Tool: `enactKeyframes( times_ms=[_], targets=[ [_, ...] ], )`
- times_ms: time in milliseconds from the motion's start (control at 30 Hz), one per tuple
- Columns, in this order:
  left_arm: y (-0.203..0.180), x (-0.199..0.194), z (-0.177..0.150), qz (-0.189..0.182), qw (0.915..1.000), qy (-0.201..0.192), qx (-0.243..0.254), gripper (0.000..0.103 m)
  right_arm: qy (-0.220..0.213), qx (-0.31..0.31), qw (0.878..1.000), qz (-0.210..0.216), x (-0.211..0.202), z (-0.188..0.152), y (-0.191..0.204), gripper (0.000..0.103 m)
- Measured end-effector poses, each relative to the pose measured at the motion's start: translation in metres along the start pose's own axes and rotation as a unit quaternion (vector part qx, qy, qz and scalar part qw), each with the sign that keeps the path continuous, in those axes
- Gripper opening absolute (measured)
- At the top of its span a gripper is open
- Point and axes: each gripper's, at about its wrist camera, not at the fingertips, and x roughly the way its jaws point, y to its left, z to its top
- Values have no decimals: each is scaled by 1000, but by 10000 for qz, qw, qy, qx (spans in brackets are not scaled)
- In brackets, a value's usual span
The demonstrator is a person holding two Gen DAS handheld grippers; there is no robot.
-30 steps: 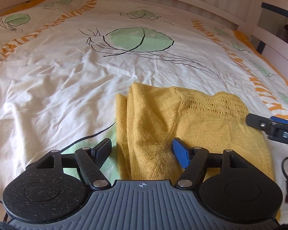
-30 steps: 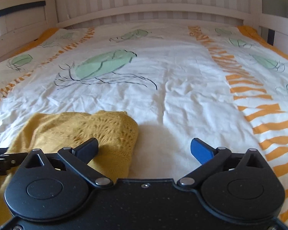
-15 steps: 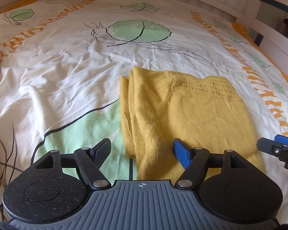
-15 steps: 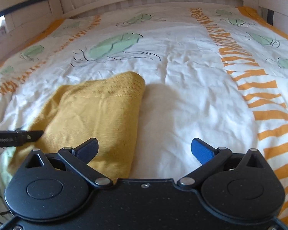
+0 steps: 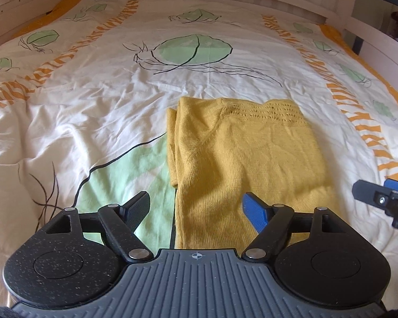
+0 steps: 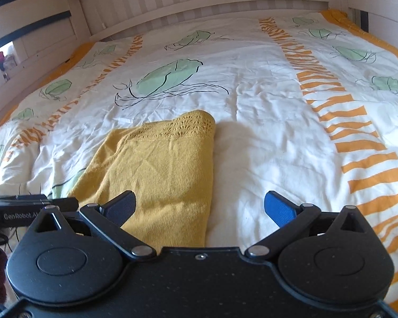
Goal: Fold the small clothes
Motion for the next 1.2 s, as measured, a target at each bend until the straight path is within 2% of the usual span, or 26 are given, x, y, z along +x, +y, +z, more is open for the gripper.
enactKeyframes(
  times_ms=[300, 533, 633, 833, 1200],
  targets=[
    [3, -20, -7, 374, 9993, 46, -60, 76, 91, -203, 9996, 167, -17, -12, 13, 102],
    [0, -18, -15, 536, 9984, 179, 98, 76, 291, -189, 9989, -311, -15, -19, 22, 102],
    [1, -14, -19, 503, 9983, 285, 94, 76, 342, -298, 9979, -465, -13, -21, 25, 102],
    [0, -10, -24, 466, 9980, 405, 116, 76, 444, -275, 9983, -256, -11, -24, 26, 102],
    [-3, -7, -29, 382, 9975, 566, 157, 76, 545, -239, 9980, -220, -9, -25, 27, 102]
  ],
)
